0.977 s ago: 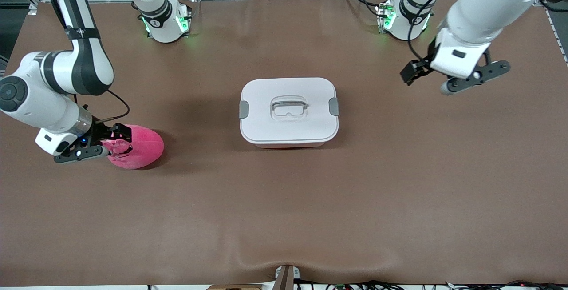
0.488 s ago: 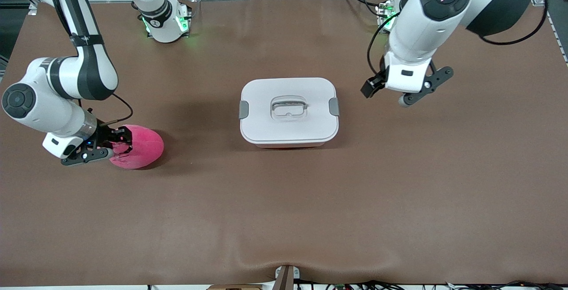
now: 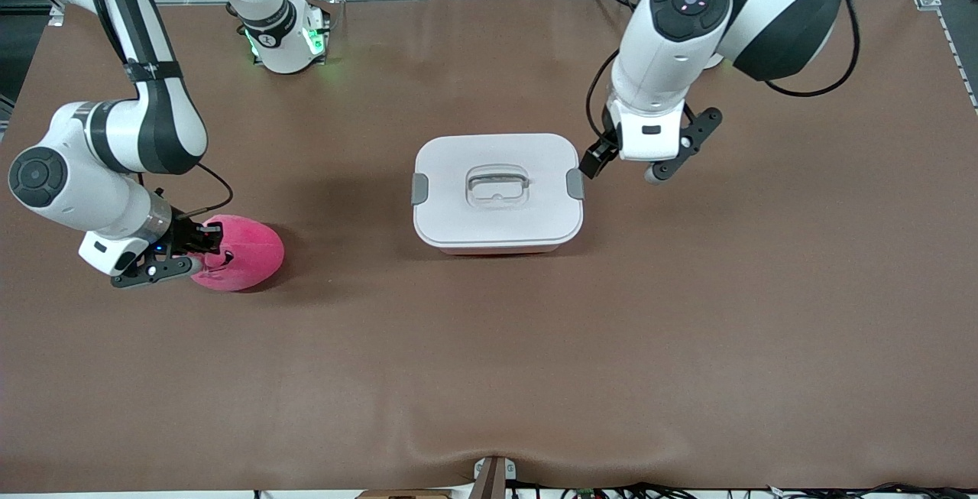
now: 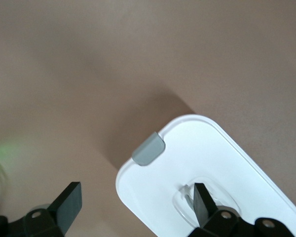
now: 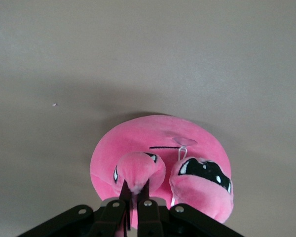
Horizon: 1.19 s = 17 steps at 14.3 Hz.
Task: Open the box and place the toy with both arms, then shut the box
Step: 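Grasp the pink plush with the right gripper while the left gripper reaches the lid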
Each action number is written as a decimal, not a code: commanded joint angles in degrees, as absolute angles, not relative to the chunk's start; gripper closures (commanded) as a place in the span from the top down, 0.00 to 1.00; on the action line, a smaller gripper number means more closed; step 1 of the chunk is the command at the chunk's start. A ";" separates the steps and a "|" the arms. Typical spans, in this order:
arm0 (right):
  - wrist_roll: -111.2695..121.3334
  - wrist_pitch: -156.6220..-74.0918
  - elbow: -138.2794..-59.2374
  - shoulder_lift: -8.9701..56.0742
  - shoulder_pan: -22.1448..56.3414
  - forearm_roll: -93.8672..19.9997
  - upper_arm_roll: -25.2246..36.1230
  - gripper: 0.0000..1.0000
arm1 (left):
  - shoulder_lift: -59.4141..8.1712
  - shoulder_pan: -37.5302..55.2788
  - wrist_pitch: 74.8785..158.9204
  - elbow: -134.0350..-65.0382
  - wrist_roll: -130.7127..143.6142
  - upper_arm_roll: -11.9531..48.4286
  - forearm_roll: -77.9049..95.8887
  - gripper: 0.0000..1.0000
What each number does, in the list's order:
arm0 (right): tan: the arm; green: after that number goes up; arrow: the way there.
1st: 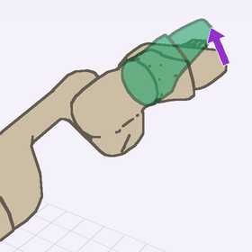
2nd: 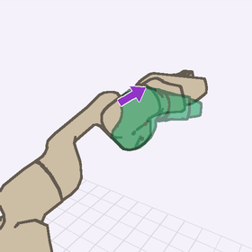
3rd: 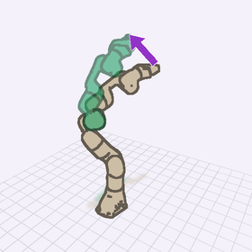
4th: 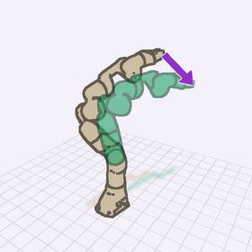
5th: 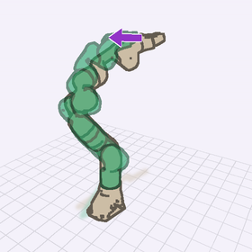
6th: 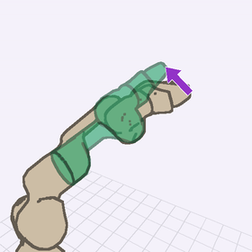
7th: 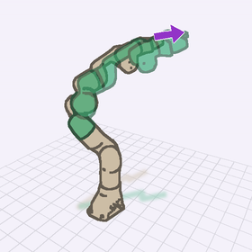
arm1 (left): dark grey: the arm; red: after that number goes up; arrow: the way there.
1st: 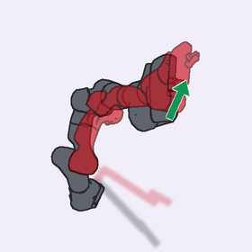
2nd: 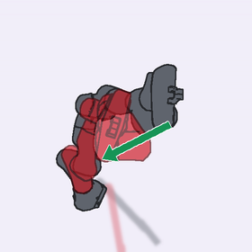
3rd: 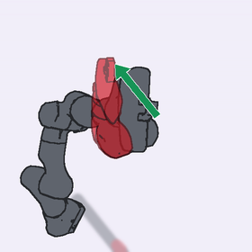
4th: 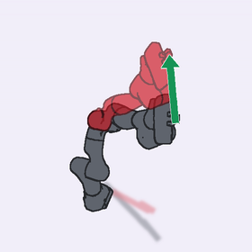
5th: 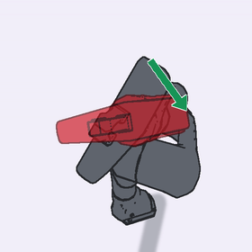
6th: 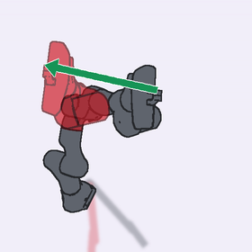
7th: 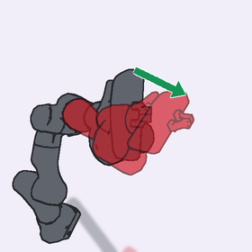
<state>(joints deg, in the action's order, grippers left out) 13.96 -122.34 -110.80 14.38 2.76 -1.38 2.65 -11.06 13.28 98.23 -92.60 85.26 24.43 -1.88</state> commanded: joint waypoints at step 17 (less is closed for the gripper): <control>29.34 -93.28 -93.27 11.16 2.11 -1.76 2.46 0.00 | -27.77 29.34 107.39 -85.25 140.43 24.35 -17.66 0.95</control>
<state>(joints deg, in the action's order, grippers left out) 27.40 -97.81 -96.28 12.03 2.51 -1.38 2.77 -25.69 27.66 106.68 -87.26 136.86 24.47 -16.07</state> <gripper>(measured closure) 0.938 0.004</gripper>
